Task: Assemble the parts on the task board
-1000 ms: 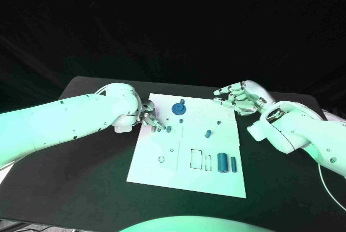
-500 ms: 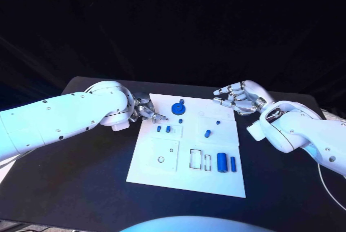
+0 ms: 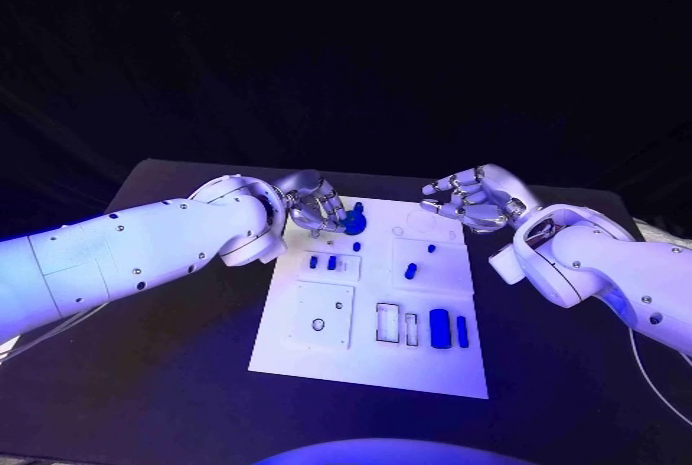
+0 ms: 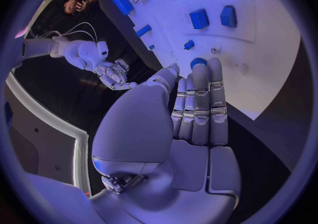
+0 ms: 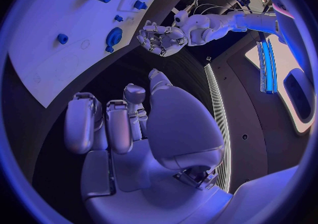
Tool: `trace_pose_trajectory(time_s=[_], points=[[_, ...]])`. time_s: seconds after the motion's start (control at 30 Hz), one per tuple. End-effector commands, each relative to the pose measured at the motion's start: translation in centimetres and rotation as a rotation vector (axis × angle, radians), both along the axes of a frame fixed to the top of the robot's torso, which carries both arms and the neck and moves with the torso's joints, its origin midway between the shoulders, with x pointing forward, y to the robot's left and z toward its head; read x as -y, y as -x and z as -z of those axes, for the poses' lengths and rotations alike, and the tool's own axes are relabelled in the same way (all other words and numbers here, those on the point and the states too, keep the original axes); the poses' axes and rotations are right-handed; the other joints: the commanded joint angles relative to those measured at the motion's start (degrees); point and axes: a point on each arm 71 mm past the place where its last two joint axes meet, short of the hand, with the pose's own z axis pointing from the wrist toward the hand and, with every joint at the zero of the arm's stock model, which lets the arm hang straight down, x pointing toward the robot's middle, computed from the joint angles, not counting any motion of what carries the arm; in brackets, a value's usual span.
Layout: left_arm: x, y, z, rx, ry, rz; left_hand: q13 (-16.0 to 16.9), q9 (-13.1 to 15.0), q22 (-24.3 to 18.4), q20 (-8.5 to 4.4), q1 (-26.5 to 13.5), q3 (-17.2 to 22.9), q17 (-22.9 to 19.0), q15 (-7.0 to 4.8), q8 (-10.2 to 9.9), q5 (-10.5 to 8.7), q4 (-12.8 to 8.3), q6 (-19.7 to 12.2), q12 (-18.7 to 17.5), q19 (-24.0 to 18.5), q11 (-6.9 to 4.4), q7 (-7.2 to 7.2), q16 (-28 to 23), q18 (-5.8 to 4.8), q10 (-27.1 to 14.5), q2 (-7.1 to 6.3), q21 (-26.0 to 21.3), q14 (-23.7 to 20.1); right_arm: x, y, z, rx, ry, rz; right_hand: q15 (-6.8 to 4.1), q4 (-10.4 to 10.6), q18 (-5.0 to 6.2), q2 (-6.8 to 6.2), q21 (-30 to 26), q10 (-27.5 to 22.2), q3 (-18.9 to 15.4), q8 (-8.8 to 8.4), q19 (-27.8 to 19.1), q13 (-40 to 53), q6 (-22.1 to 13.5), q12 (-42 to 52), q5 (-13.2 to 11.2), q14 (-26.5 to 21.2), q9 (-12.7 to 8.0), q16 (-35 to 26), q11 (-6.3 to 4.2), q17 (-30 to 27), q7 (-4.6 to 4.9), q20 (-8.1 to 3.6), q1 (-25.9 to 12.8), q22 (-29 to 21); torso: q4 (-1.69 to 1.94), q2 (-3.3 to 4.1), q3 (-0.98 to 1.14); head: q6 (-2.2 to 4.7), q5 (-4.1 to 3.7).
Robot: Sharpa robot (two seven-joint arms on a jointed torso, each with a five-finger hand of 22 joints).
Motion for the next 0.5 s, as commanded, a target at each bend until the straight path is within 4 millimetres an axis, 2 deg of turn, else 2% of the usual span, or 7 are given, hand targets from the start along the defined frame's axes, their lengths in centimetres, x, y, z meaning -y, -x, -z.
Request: trace_pose_trajectory(time_s=[0.03,0.13,0.23,0.27,0.3,0.37,0.5], points=[[1.8,0.3,-0.8,0.262,-0.073,0.162,-3.0,-2.0,-0.5,-0.19,1.5,1.2,-0.9,-0.13,-1.5,-2.31,-0.8,0.9,-2.2,0.9,0.01,-0.11,-1.0,0.31,0.7,-0.65,-0.5,1.0,-0.1,0.0,0.1,-0.001,0.000,-0.010,-0.40,-0.2,0.57,0.57,-0.3,-0.1,-0.3,0.34,-0.1,-0.1,0.3,-0.1,0.3,3.4,0.1,-0.2,-0.15,3.8,-0.08,-0.28,0.1,-0.1,-0.10,0.06,-0.03,0.11,-0.35],[2.7,0.5,-0.7,0.322,-0.103,0.216,-5.4,-3.6,-0.9,-0.05,2.1,1.7,-1.6,0.01,-3.0,-4.64,-1.5,0.8,-4.4,1.0,0.42,-0.18,-2.0,0.18,-0.1,-1.40,-0.9,1.0,-0.2,0.0,0.1,-0.003,-0.003,-0.012,-0.41,-0.2,0.57,0.63,-0.3,-0.1,-0.3,0.34,-0.1,-0.1,0.3,-0.1,0.4,3.4,0.1,-0.2,-0.16,3.8,-0.09,-0.29,0.2,-0.1,-0.20,0.14,-0.08,0.19,-0.43],[3.6,0.5,-0.5,0.362,-0.151,0.261,-7.5,-5.0,-1.1,0.11,1.8,1.5,-1.9,0.02,-4.1,-5.24,-1.8,1.4,-5.8,1.7,0.60,-0.51,-2.1,0.15,0.0,-1.95,-1.0,2.0,-0.4,0.0,0.1,-0.005,-0.006,-0.016,-0.41,-0.2,0.57,0.63,-0.3,-0.1,-0.3,0.34,-0.1,-0.1,0.3,-0.1,0.4,3.4,0.1,-0.2,-0.16,3.8,-0.09,-0.29,0.2,-0.1,-0.24,0.19,-0.06,-0.07,-0.49],[3.8,0.5,-0.3,0.367,-0.174,0.274,-8.3,-5.5,-0.6,-0.12,1.5,1.5,0.3,-0.22,-4.4,-5.28,-1.8,2.2,-6.1,3.8,0.34,-0.60,1.6,0.31,0.7,-1.95,0.2,5.5,-0.4,0.0,0.2,-0.005,-0.006,-0.017,-0.41,-0.2,0.57,0.63,-0.3,-0.1,-0.3,0.34,-0.1,-0.1,0.3,-0.1,0.4,3.4,0.1,-0.2,-0.16,3.8,-0.09,-0.29,0.2,-0.1,-0.26,0.21,-0.07,-0.06,-0.47],[4.0,0.5,-0.2,0.369,-0.194,0.283,-8.9,-6.1,0.1,-0.36,1.3,1.6,8.3,-0.63,-4.8,-5.25,-1.8,2.7,-6.0,5.9,0.00,-0.70,11.3,0.19,1.9,-1.94,1.5,10.0,-0.5,0.0,0.2,-0.006,-0.007,-0.017,-0.41,-0.2,0.57,0.63,-0.3,-0.1,-0.3,0.34,-0.1,-0.1,0.3,-0.1,0.4,3.4,0.1,-0.2,-0.16,3.8,-0.09,-0.29,0.2,-0.1,-0.31,0.26,-0.07,0.01,-0.40],[4.3,0.5,0.1,0.358,-0.249,0.305,-10.1,-7.1,8.8,-0.98,1.1,2.1,20.1,-1.31,-5.4,-5.18,-1.8,4.0,-6.1,11.6,-0.73,-1.08,25.0,-1.39,4.3,-1.99,12.6,14.6,-0.5,0.0,0.2,-0.007,-0.007,-0.019,-0.41,-0.2,0.56,0.69,-0.3,-0.1,-0.3,0.34,-0.1,-0.1,0.3,-0.1,0.4,3.4,0.1,-0.2,-0.15,3.8,-0.09,-0.29,0.2,0.0,-0.25,0.28,-0.06,-0.04,-0.50],[4.8,0.4,0.9,0.309,-0.328,0.341,-12.5,-8.2,17.9,-1.29,0.0,2.7,26.2,-1.38,-5.9,-5.23,-1.3,7.0,-8.2,15.4,-0.79,-1.42,32.4,-3.12,5.5,-2.55,23.5,16.3,-0.6,0.0,0.2,-0.010,-0.008,-0.023,-0.41,-0.2,0.54,0.75,-0.3,0.0,-0.3,0.34,-0.1,0.1,0.3,0.1,0.4,3.5,0.1,0.0,-0.16,4.1,-0.09,-0.29,0.2,0.1,-0.25,0.28,-0.08,-0.14,-0.56]])
